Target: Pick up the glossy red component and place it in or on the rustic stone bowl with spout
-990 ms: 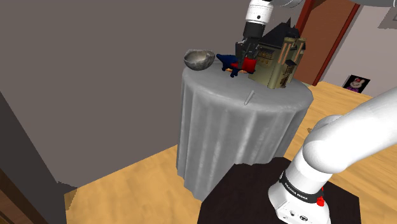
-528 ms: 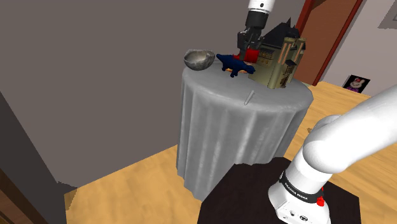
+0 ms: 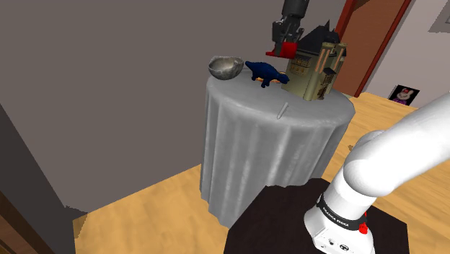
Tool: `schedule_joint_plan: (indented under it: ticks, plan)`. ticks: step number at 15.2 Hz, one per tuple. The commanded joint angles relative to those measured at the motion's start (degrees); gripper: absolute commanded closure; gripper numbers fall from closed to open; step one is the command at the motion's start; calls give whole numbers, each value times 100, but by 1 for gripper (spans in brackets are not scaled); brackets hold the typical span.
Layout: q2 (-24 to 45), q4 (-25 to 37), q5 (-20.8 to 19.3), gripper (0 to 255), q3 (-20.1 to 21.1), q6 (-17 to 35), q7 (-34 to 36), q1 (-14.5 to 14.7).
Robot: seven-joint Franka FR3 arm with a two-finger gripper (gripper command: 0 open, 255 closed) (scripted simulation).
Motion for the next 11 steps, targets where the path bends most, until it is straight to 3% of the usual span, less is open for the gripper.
schedule_joint_plan:
  ticks: [1,5,11]
  plan:
    - [62,219,9,255,-3,-160,0,6]
    - [722,806,118,255,-24,-94,12,64]
    - [2136,2262,379,255,-76,-160,10,117]
